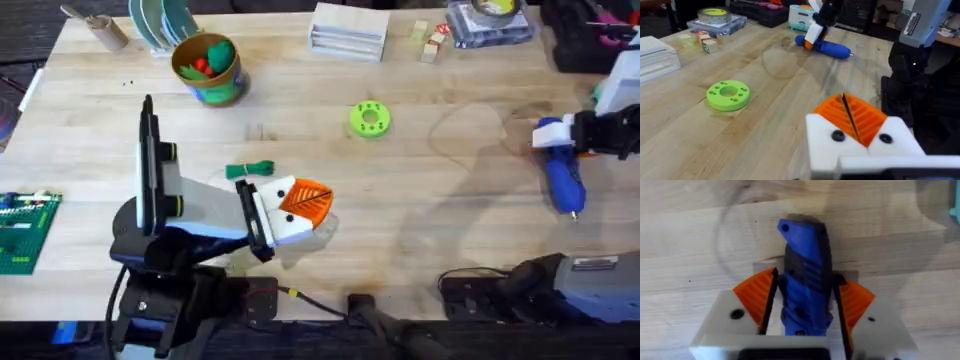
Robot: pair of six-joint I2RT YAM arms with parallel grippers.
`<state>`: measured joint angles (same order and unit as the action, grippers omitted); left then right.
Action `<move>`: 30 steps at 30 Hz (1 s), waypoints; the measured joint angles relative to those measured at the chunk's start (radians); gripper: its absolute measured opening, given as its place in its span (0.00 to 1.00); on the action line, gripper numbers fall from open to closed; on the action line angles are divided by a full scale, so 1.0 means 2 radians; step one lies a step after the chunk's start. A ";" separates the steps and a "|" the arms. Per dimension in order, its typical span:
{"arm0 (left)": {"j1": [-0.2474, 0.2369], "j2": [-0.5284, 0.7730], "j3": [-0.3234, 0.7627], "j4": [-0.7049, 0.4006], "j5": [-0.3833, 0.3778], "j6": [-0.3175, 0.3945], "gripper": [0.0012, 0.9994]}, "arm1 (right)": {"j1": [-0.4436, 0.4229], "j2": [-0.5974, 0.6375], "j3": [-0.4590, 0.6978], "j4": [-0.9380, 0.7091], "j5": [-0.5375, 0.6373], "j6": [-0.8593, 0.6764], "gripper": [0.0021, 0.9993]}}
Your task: Pick up the gripper from the table and insert it into the empty holder that is missing its gripper. Then pick up a screw, insert it into the mounting hole, and use the screwdriver to tighten it. Finally, clean up the table by picking up the vegetable and placing it into the bucket.
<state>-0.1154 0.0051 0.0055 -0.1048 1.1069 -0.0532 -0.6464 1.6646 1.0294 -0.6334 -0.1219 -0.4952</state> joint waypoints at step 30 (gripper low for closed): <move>0.000 0.000 0.000 0.000 0.000 0.000 0.02 | 0.000 0.000 0.016 0.010 0.001 0.042 0.23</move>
<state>-0.1154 0.0051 0.0055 -0.1047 1.1069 -0.0532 -0.6472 1.6646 1.0623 -0.6132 -0.1207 -0.4109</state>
